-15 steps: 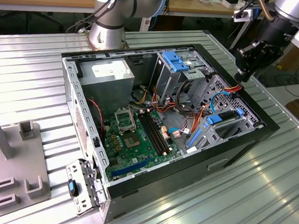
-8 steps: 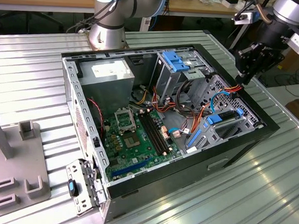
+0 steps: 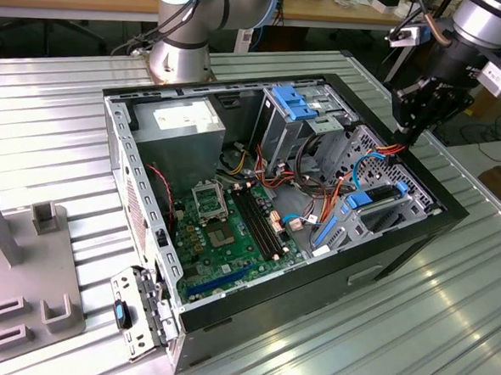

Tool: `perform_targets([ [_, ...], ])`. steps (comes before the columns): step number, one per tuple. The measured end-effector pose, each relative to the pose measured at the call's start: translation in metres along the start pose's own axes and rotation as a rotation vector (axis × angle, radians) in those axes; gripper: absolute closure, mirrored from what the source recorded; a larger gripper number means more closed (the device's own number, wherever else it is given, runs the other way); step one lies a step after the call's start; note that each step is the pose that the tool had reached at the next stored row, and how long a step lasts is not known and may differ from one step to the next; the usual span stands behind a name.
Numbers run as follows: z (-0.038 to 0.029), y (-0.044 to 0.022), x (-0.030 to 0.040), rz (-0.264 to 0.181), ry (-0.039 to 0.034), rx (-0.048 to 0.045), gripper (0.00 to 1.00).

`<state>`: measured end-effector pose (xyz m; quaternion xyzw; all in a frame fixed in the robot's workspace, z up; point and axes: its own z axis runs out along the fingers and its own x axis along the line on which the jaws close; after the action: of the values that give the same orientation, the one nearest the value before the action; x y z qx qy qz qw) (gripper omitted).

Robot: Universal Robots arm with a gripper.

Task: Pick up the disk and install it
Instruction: 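Insert the first disk wire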

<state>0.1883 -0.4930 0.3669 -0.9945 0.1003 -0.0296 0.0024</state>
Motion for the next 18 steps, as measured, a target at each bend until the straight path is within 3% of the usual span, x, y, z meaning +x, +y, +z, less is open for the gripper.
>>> perform_targets([
  [11,-0.0001,0.0031,-0.0014,0.000,0.0001,0.0003,0.74],
  [12,-0.0018,0.0031,-0.0008,0.000,0.0000,0.0003,0.84],
  [13,-0.0064,0.0031,-0.0009,0.023,0.0001,-0.0014,0.84],
  [14,-0.0062,0.0041,-0.0033,0.097,0.0009,-0.0057,0.84],
  [18,-0.0055,0.0049,-0.0035,0.127,0.0049,-0.0205,0.84],
])
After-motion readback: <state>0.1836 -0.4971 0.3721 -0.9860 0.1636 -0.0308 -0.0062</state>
